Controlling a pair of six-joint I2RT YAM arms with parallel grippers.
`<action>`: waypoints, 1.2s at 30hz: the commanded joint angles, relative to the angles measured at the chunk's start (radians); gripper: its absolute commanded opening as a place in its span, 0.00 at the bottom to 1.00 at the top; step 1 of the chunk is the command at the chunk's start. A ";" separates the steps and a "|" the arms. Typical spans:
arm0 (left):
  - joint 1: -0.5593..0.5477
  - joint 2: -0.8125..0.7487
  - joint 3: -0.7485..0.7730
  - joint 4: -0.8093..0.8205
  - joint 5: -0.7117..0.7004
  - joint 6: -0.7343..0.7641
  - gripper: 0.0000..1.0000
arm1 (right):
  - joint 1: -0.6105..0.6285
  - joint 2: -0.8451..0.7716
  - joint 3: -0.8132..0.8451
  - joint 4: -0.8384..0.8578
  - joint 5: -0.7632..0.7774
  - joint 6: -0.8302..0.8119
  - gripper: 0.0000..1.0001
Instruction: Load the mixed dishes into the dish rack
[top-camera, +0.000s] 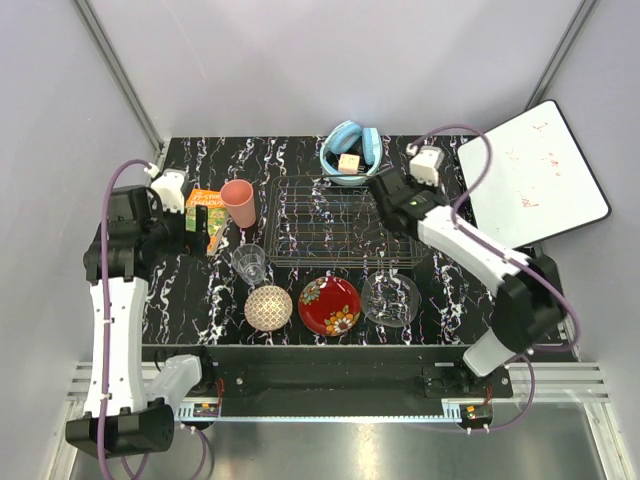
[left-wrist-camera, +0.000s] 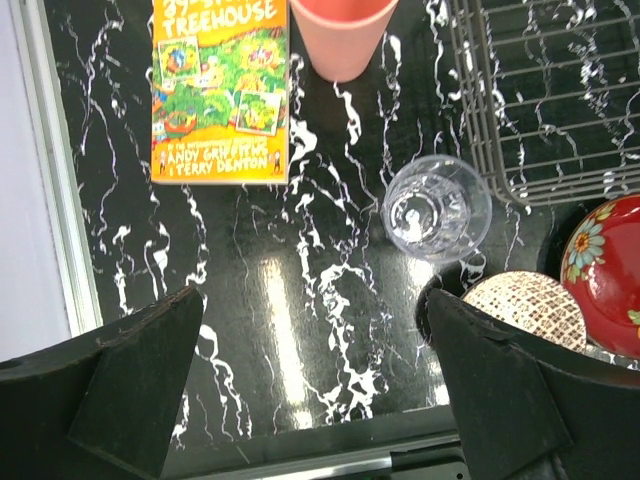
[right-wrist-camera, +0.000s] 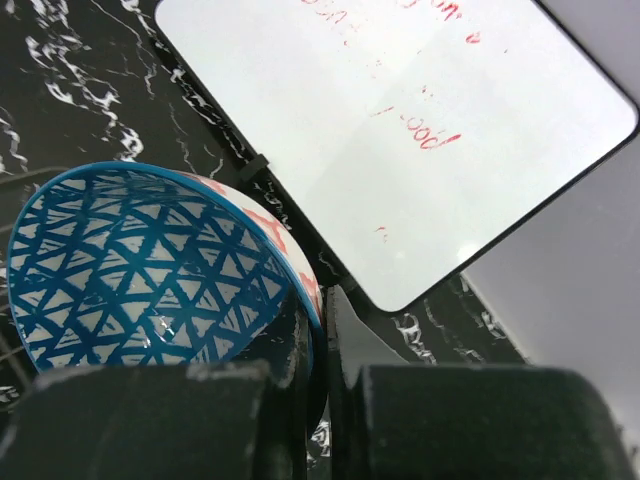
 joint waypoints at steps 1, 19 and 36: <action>0.000 -0.039 -0.021 0.014 -0.032 -0.006 0.99 | 0.030 0.079 0.105 0.049 0.209 -0.123 0.00; 0.000 -0.061 -0.037 0.012 -0.012 -0.003 0.99 | 0.085 0.366 0.217 0.063 0.221 -0.158 0.00; 0.000 -0.053 -0.042 0.000 0.006 0.006 0.99 | 0.085 0.556 0.284 0.069 0.199 -0.142 0.08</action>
